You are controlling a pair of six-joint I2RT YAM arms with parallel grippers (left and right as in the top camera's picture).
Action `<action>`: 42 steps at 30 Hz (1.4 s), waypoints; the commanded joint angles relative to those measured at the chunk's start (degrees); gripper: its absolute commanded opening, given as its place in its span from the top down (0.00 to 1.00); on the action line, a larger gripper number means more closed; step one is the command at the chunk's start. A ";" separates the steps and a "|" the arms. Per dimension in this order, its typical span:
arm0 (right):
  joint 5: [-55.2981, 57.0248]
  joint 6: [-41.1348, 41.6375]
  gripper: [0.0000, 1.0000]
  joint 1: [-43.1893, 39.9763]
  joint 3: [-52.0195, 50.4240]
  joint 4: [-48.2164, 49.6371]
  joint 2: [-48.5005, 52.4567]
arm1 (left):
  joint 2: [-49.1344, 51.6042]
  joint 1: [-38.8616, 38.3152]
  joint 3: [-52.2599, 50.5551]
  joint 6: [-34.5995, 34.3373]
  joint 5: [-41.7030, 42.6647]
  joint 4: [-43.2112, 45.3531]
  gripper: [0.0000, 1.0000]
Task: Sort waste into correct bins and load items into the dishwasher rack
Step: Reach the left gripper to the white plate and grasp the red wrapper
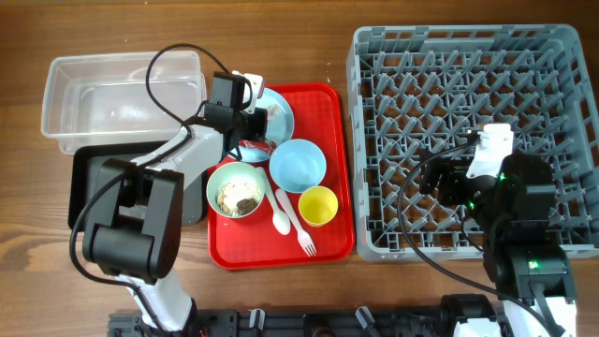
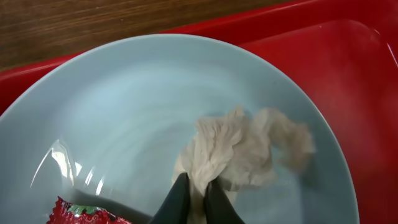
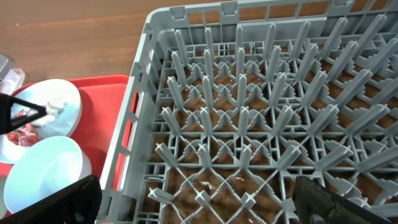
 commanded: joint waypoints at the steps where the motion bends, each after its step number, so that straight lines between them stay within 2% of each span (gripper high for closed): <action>1: 0.52 -1.03 0.00 -0.28 1.40 0.11 0.00 | -5.84 -0.26 0.50 0.04 0.66 -0.52 0.96; 4: 0.50 -1.05 0.00 -0.28 1.40 -0.07 0.00 | -14.49 -0.11 0.50 -0.35 -1.22 -3.32 0.96; 6: 0.50 -1.09 0.00 -0.28 1.40 -0.04 0.00 | -20.90 1.36 0.48 -4.92 -7.52 -6.27 0.96; 7: 0.50 -1.07 0.00 -0.28 1.40 -0.07 0.00 | -22.91 2.51 0.48 -6.23 -8.63 -7.48 0.92; 8: 0.50 -1.09 0.00 -0.28 1.40 -0.07 0.00 | -25.00 4.96 0.48 -8.15 -8.87 -9.60 0.92; 13: 0.50 -1.09 0.00 -0.28 1.40 -0.07 0.00 | -24.52 14.97 0.48 -16.28 -11.58 -13.35 0.94; 14: 0.50 -1.05 0.00 -0.28 1.40 -0.09 0.00 | -24.50 16.33 0.48 -17.27 -11.56 -13.38 0.89; 17: 0.50 -1.05 0.00 -0.28 1.40 -0.11 0.00 | -24.52 17.57 0.48 -19.69 -8.68 -13.38 0.08; 18: 0.50 -1.07 0.00 -0.28 1.40 -0.15 0.00 | -24.55 17.59 0.48 -19.71 -5.97 -13.62 0.00; 20: 0.50 -1.05 0.00 -0.28 1.40 -0.24 0.00 | -24.55 17.59 0.48 -19.93 -3.34 -14.49 0.00; 22: 0.50 -1.05 0.00 -0.28 1.40 -0.24 0.00 | -24.63 17.55 0.48 -27.50 -0.81 -15.67 0.00; 25: 0.50 -1.05 0.00 -0.28 1.40 -0.24 0.00 | -24.65 13.68 0.48 -33.66 1.20 -17.18 0.00; 28: 0.50 -1.03 0.00 -0.28 1.40 -0.24 0.00 | -24.02 3.96 0.48 -38.40 -9.97 -19.45 0.00; 32: 0.50 -1.03 0.00 -0.28 1.40 -0.26 0.00 | -17.75 -3.26 0.46 -45.44 -13.09 -19.63 0.00; 37: 0.50 -1.03 0.00 -0.28 1.40 -0.31 0.00 | -7.21 -4.28 0.46 -45.62 -14.49 -14.05 0.00; 42: 0.50 -1.03 0.00 -0.28 1.40 -0.31 0.00 | -2.82 -4.28 0.46 -45.59 -14.40 -12.48 0.13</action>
